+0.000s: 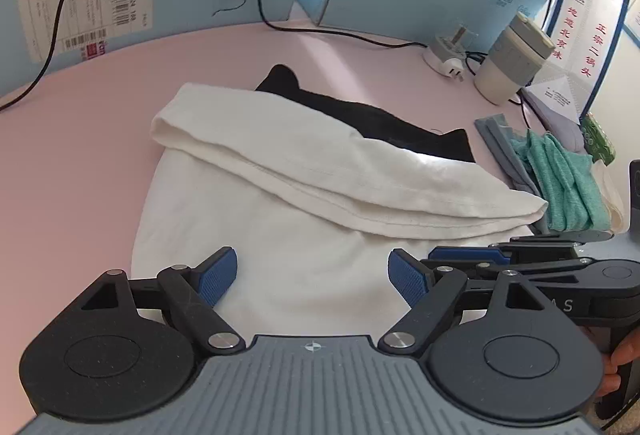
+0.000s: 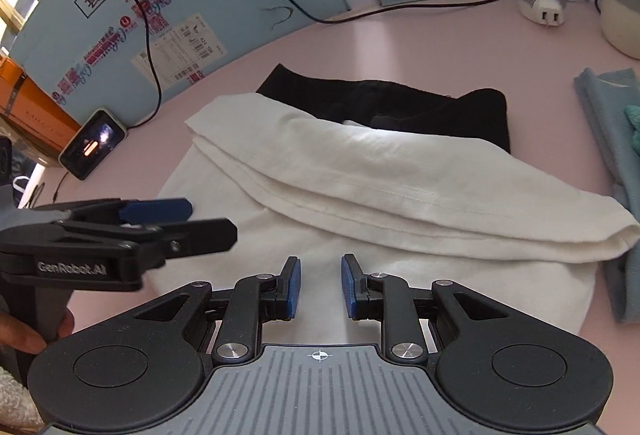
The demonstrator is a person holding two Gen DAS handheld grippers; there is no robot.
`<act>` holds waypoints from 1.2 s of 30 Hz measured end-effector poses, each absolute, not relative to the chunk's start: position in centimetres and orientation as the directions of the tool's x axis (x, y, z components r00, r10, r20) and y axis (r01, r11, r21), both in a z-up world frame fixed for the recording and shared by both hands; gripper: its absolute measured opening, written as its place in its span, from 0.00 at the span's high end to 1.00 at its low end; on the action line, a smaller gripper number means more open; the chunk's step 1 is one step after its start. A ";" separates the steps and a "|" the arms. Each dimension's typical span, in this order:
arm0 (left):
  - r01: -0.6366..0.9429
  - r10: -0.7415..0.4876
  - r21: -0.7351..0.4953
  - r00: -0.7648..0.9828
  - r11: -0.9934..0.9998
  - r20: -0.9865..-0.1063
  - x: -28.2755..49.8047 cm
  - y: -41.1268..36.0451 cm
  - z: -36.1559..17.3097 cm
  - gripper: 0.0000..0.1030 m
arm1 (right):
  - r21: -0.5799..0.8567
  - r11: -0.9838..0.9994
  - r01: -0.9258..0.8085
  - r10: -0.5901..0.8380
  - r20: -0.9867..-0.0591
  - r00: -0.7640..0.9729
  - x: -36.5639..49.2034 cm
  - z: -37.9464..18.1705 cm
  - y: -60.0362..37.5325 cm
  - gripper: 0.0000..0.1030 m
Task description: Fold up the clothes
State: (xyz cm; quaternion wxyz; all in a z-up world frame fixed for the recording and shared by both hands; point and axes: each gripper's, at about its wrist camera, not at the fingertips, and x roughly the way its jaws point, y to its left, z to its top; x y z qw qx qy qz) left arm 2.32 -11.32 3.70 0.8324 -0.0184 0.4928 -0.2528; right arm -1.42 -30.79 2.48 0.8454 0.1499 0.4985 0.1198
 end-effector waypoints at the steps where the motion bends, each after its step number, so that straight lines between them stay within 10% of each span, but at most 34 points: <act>1: 0.399 -0.439 -0.282 0.386 0.872 -0.811 2.3 -11.2 3.7 0.19 | 0.371 0.926 -0.065 0.356 -0.806 0.473 -1.2 2.4 -30.7 0.77; 19: 0.384 -0.477 -0.335 0.373 0.860 -0.796 2.3 -10.9 2.9 0.00 | -0.041 0.987 -0.158 0.071 -0.762 0.644 3.8 5.1 -32.0 0.77; 36: 0.389 -0.583 -0.459 0.311 0.799 -0.751 5.6 -12.7 3.1 0.00 | 0.372 0.911 -0.176 0.409 -0.773 0.485 -0.7 4.3 -31.2 0.64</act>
